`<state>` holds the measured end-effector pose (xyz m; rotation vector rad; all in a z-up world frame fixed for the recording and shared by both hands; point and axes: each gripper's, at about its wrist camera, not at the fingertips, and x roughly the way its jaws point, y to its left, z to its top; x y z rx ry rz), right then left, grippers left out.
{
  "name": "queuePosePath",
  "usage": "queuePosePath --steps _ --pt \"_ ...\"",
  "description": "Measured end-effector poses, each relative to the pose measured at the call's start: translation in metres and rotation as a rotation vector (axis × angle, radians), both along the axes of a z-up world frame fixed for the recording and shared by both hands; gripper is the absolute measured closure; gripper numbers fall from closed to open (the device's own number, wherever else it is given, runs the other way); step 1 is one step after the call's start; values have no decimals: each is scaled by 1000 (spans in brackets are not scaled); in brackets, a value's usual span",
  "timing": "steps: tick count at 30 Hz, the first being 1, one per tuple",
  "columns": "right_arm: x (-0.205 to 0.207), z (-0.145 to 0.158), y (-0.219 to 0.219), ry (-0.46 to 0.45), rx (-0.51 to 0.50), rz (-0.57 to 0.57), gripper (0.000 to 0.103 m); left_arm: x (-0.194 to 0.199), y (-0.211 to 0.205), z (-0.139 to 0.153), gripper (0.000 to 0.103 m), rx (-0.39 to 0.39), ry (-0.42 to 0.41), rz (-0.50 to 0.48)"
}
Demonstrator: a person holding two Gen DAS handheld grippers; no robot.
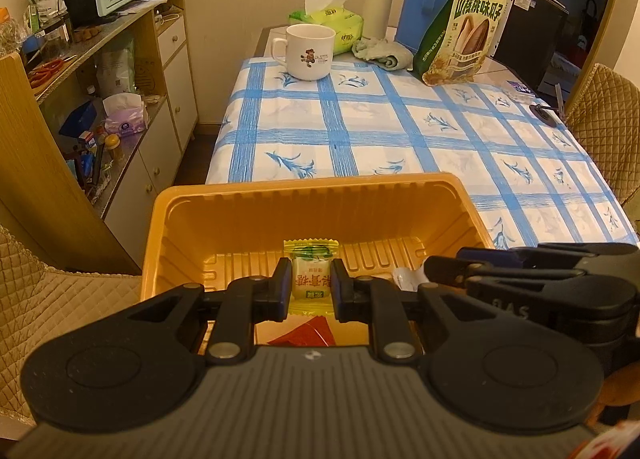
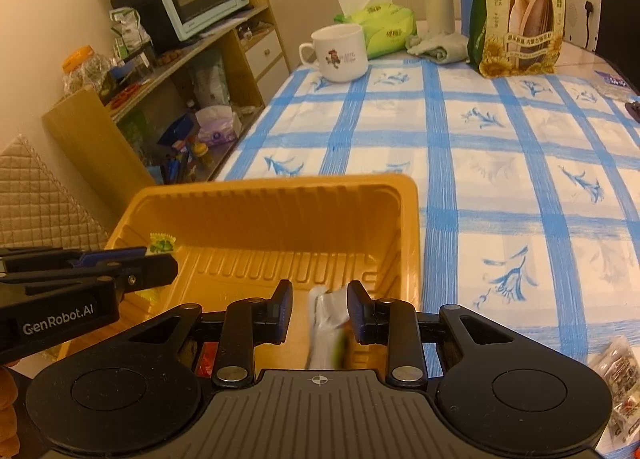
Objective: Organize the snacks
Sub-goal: 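Open both tools to drop the pouch and candy into the tray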
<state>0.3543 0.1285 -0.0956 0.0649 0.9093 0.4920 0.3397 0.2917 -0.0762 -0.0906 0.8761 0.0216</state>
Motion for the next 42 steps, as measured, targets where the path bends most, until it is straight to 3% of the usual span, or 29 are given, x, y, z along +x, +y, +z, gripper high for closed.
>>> queuePosePath --steps 19,22,27,28,30,32,42 --pt "9 7 -8 -17 23 6 72 26 -10 -9 84 16 24 -34" --pt "9 7 -8 -17 24 11 72 25 -9 -10 70 15 21 -32" --pt "7 8 -8 -14 32 24 70 17 -6 -8 59 21 23 -15" --pt "6 9 -8 -13 36 29 67 15 -5 -6 55 22 19 -12" --pt "3 11 -9 -13 46 35 47 9 -4 -2 51 30 11 -4" --pt "-1 15 -11 -26 72 38 41 3 -3 3 42 35 2 2" --pt "-26 42 -26 -66 117 85 34 -41 1 34 33 26 -42 48"
